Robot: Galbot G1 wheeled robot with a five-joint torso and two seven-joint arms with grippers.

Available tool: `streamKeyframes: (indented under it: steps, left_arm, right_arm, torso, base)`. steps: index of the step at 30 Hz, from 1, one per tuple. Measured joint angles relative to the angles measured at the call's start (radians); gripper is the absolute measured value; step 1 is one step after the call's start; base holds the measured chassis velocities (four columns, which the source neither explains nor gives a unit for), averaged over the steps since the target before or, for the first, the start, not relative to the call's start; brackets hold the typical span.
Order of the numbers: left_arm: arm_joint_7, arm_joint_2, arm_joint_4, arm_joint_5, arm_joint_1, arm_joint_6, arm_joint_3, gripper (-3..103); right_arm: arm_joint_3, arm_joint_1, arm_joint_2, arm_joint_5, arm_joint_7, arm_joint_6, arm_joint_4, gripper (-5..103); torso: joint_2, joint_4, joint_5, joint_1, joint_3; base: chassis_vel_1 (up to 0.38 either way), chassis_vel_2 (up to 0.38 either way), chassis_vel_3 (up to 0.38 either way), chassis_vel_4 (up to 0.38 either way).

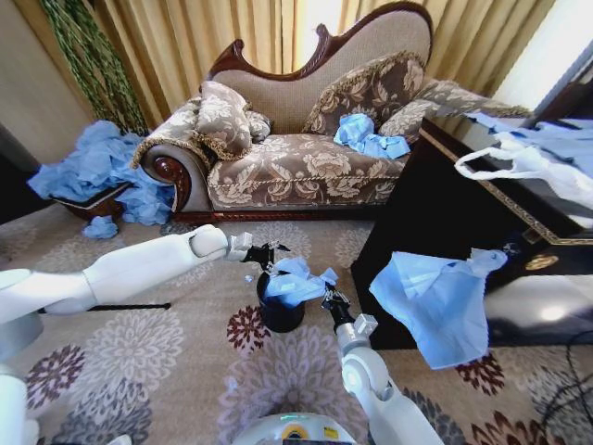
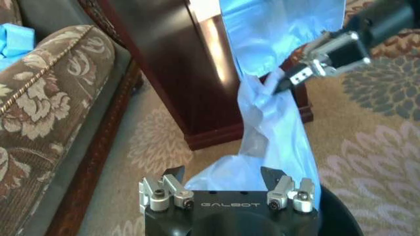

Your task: Place a garbage bag over the trash bin.

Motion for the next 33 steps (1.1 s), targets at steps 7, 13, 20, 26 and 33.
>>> streamKeyframes:
  steps: [7,13,20,26,33]
  left_arm:
    - [0.007,-0.035,0.032,-0.04,-0.025,0.006,0.006,80]
    - [0.035,-0.041,0.039,-0.017,-0.028,-0.003,0.027,81]
    - [0.111,0.025,-0.004,0.017,-0.043,-0.036,0.054,80]
    - [0.106,0.012,0.024,0.095,-0.016,-0.076,0.056,80]
    - [0.094,-0.026,0.08,0.086,-0.002,-0.08,0.052,70]
  right_arm:
    - [-0.023,-0.027,0.005,-0.031,-0.013,0.021,-0.006,0]
    - [-0.031,-0.041,0.014,-0.04,-0.016,0.031,-0.009,0]
    - [-0.03,-0.041,0.019,-0.049,-0.019,0.044,-0.025,0]
    - [-0.036,-0.043,0.022,-0.051,-0.019,0.045,-0.025,0]
    - [-0.042,-0.056,0.018,-0.056,-0.021,0.05,-0.02,0]
  torso:
    - [0.0,-0.0004,0.0004,0.0,0.0]
    - [0.0,-0.0003,0.0,0.0,0.0]
    - [0.0,0.0004,0.0002,0.0,0.0]
    - [0.0,-0.0001,-0.0001,0.0,0.0]
    - [0.0,-0.0003,0.0002,0.0,0.0]
  base:
    - [0.0,0.0,0.0,0.0]
    - [0.0,0.0,0.0,0.0]
    - [0.0,0.0,0.0,0.0]
    - [0.0,0.0,0.0,0.0]
    - [0.0,0.0,0.0,0.0]
